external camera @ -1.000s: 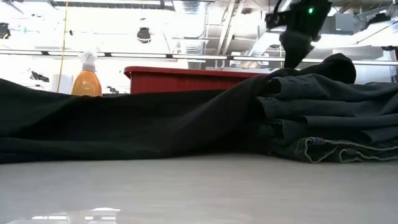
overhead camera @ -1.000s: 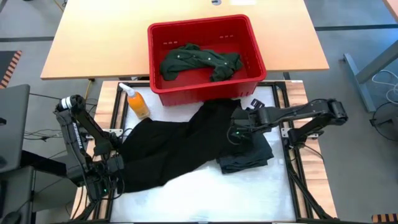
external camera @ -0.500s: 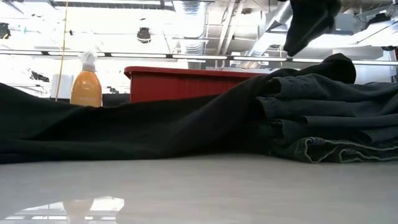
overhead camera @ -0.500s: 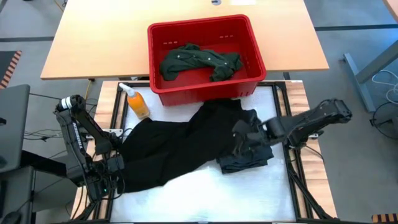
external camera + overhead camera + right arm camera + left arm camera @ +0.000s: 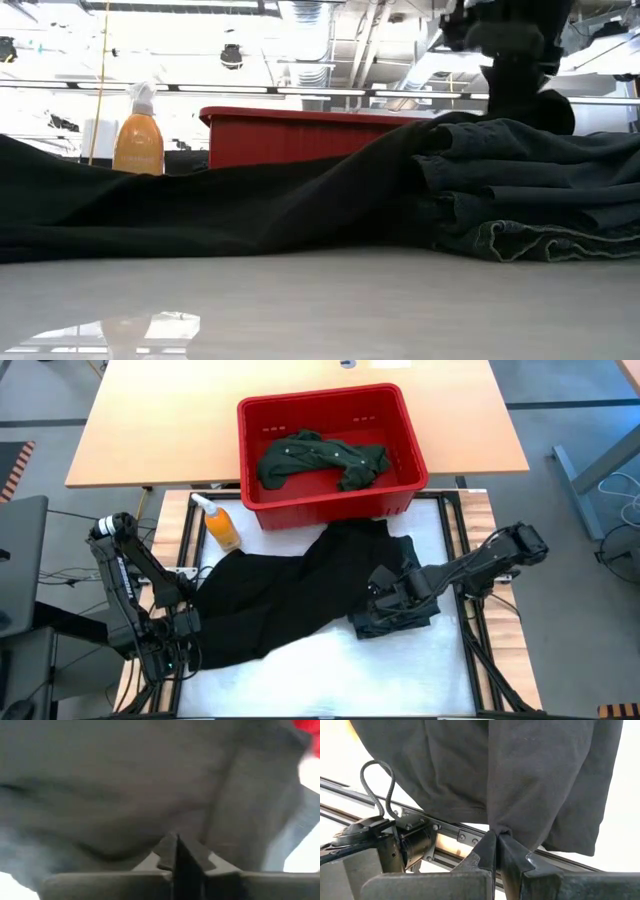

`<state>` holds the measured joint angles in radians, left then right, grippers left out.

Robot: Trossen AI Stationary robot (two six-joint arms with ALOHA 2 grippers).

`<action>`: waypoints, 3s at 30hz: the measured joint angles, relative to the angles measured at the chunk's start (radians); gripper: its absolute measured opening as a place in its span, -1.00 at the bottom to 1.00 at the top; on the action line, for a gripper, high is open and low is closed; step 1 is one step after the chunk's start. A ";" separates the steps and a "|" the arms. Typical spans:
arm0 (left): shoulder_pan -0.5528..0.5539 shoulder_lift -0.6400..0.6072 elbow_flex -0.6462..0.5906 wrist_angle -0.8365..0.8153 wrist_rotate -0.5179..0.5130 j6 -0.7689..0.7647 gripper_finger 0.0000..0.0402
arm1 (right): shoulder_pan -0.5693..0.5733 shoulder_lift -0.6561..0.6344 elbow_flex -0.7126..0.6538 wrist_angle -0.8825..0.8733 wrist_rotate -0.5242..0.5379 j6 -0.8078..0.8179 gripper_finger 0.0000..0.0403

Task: Fold Laundry from Bin
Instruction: Fold the black shirt

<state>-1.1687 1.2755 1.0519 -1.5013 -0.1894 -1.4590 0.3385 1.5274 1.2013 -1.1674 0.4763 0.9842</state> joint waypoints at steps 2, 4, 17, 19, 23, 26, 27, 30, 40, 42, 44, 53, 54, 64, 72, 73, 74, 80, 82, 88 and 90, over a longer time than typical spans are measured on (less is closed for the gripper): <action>0.000 0.000 0.000 0.000 0.000 0.000 -1.00 | -0.010 -0.001 0.000 -0.043 0.013 0.008 -0.90; 0.000 0.000 0.000 0.000 0.000 0.000 -1.00 | -0.015 -0.009 0.000 -0.075 0.039 0.011 -0.94; 0.000 0.000 0.000 0.008 0.002 0.000 -1.00 | -0.059 -0.031 0.000 -0.400 0.092 0.115 -0.92; 0.000 0.000 0.000 0.008 0.002 0.006 -1.00 | -0.060 -0.046 0.000 -0.399 0.118 0.101 -0.91; 0.000 0.000 0.000 0.008 0.031 0.016 -1.00 | -0.089 -0.076 0.033 -0.396 0.128 0.083 -0.84; 0.000 0.000 0.000 0.008 0.047 0.016 -1.00 | -0.105 -0.117 0.082 -0.366 0.091 0.087 -0.82; 0.000 0.000 0.000 0.008 0.047 0.013 -1.00 | -0.105 -0.125 0.098 -0.365 0.065 0.099 -0.81; 0.000 0.000 0.000 0.014 0.045 0.006 -1.00 | -0.101 -0.137 0.123 -0.362 -0.036 0.213 -0.81; 0.000 0.000 0.000 0.026 -0.040 0.043 -1.00 | -0.014 -0.115 0.125 -0.296 -0.163 0.281 -0.64; 0.000 0.000 0.000 0.026 -0.042 0.055 -1.00 | -0.010 -0.116 0.125 -0.257 -0.158 0.296 -0.62; 0.000 0.000 0.000 0.026 -0.043 0.050 -1.00 | 0.006 -0.114 0.125 -0.205 -0.142 0.299 -0.63; 0.000 0.000 0.000 0.047 -0.055 0.037 -1.00 | 0.035 -0.010 0.124 -0.225 -0.108 0.298 -0.93; 0.000 0.000 0.000 0.050 -0.056 0.037 -1.00 | 0.034 0.000 0.124 -0.236 -0.114 0.299 -0.93; -0.001 0.000 0.000 0.083 -0.054 0.037 -1.00 | 0.055 -0.013 0.045 -0.394 -0.156 0.388 -0.92; -0.011 0.000 0.000 0.081 -0.060 0.076 -1.00 | 0.088 -0.146 0.047 -0.397 -0.044 0.534 -0.91; -0.011 0.000 0.000 0.081 -0.060 0.078 -1.00 | 0.099 -0.161 0.062 -0.374 -0.007 0.540 -0.91; -0.011 0.000 0.000 0.080 -0.060 0.078 -1.00 | 0.110 -0.170 0.073 -0.335 0.021 0.539 -0.91; -0.011 0.000 0.000 0.083 -0.090 0.058 -1.00 | 0.170 -0.132 0.081 0.021 0.034 0.387 -0.91; -0.011 0.000 0.000 0.084 -0.094 0.060 -1.00 | 0.192 -0.086 0.081 0.077 0.018 0.373 -0.91; -0.011 0.000 0.000 0.086 -0.087 0.076 -1.00 | 0.242 0.001 0.080 -0.015 -0.051 0.459 -0.91; -0.011 0.000 0.000 0.086 -0.085 0.087 -1.00 | 0.244 0.014 0.080 -0.076 -0.031 0.500 -0.90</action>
<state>-1.1793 1.2751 1.0519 -1.4151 -0.2741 -1.3724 0.5827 1.5415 1.2812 -1.2435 0.4449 1.4841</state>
